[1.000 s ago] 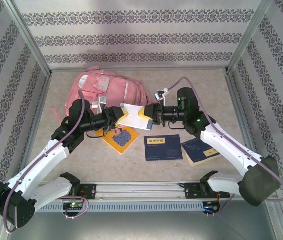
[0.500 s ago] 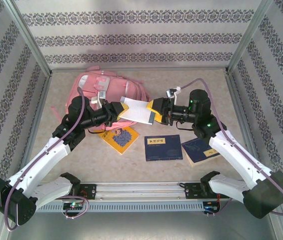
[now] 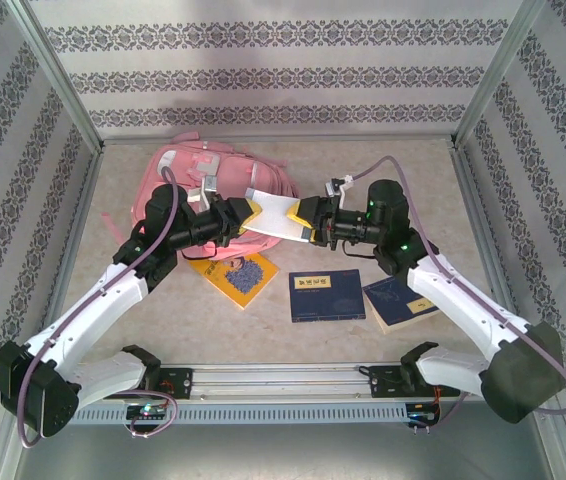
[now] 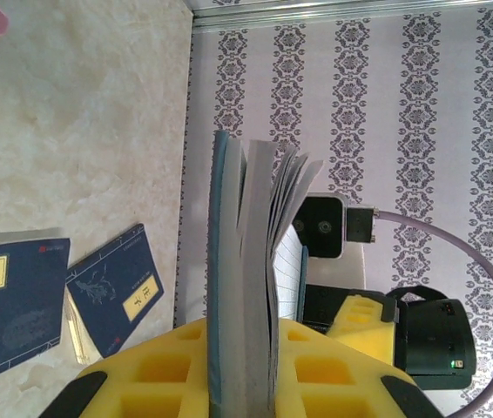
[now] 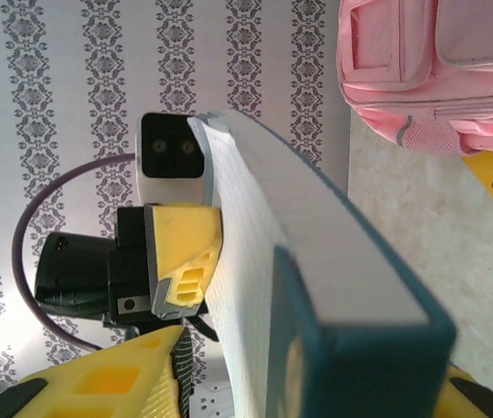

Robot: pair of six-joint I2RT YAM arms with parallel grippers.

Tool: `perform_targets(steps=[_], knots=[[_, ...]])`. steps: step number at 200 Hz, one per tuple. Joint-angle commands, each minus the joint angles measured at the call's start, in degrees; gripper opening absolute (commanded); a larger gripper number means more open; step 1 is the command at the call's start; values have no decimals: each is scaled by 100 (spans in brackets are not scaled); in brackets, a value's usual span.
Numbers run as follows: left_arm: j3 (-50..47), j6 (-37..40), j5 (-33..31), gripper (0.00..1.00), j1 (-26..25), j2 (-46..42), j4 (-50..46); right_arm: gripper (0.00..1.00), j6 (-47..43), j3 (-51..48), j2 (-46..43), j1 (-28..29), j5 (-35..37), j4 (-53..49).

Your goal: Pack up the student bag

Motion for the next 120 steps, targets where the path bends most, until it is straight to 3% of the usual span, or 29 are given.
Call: perform_targets(steps=[1,24,50,66,76,88,106,120], knots=[[107,-70,110,0,-30,10,413,39,91,206,90,98,30,505],[69,-112,149,0,-72,73,534,36,65,219,181,108,40,515],[92,-44,159,0,-92,155,461,12,-100,236,245,60,110,315],[308,321,56,27,-52,184,-183,0,-398,288,151,-117,164,-174],[566,781,-26,47,37,259,-841,0,-776,373,36,-287,226,-816],[1015,1480,-253,63,167,454,-1831,0,-1288,486,-105,-516,320,-1675],[1932,2598,-661,72,307,1071,-3383,0,-2278,758,-274,-801,573,-2976],[2512,3264,-994,73,380,1640,-4098,0,-3250,1226,-323,-699,1325,-4276]])
